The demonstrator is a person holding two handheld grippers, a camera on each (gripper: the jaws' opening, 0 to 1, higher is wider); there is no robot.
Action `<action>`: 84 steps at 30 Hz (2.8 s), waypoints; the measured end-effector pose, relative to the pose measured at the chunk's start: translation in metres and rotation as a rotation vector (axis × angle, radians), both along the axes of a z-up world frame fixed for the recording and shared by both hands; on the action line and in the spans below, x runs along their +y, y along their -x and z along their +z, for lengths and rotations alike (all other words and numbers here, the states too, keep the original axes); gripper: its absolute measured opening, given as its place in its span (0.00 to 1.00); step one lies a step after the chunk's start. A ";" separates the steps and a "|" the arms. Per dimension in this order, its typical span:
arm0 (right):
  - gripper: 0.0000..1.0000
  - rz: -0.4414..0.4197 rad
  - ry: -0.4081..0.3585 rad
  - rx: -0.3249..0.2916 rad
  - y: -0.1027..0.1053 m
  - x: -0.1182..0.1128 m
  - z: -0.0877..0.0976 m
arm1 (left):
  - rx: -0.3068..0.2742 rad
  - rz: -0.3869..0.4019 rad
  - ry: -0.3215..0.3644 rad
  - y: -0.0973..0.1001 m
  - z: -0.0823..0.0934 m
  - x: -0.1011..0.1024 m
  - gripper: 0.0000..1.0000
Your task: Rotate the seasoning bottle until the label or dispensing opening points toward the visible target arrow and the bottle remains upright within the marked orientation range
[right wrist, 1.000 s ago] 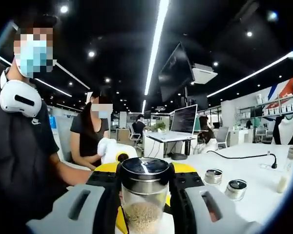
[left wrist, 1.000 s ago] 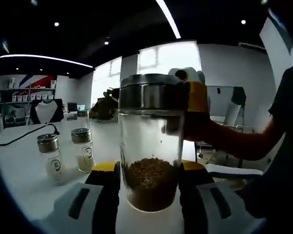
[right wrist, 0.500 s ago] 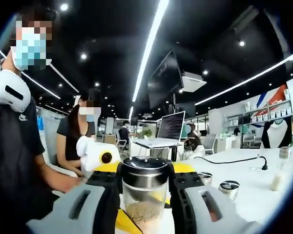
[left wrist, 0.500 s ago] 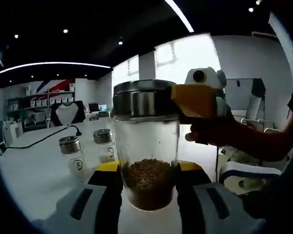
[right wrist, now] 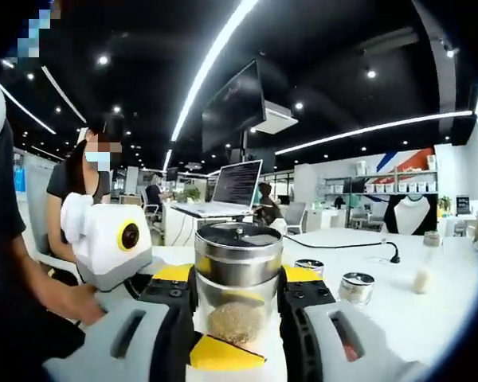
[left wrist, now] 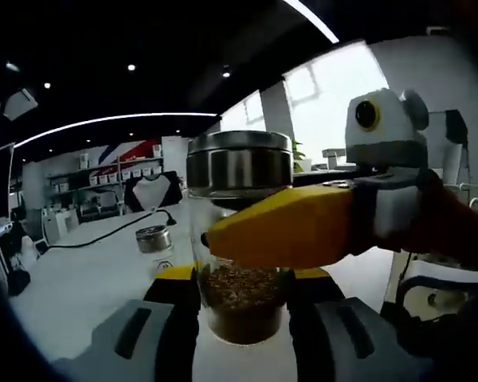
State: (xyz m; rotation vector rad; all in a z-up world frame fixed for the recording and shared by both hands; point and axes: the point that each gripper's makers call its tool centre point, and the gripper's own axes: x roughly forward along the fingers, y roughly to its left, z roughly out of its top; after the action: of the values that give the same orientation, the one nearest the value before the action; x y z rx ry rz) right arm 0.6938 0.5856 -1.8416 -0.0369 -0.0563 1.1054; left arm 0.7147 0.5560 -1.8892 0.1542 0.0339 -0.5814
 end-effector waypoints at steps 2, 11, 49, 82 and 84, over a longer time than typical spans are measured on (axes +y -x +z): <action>0.38 -0.036 -0.024 0.034 -0.002 0.001 -0.001 | -0.006 0.042 0.001 -0.002 0.001 0.005 0.44; 0.38 -0.151 -0.015 0.008 -0.003 0.008 -0.003 | -0.016 0.088 0.011 -0.005 0.002 0.013 0.44; 0.37 0.189 -0.129 0.061 0.030 -0.023 0.014 | 0.051 -0.388 0.096 0.033 0.018 -0.029 0.45; 0.36 0.161 -0.143 0.099 0.023 -0.028 0.012 | 0.032 -0.417 0.079 0.034 0.016 -0.026 0.44; 0.36 0.181 -0.139 0.083 0.027 -0.030 0.013 | 0.046 -0.444 0.093 0.037 0.016 -0.029 0.44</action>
State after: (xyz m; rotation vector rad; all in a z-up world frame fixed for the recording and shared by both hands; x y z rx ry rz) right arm 0.6670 0.5558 -1.8290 0.1408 -0.0622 1.2802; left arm 0.6775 0.5266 -1.8736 0.0566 0.0172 -1.0280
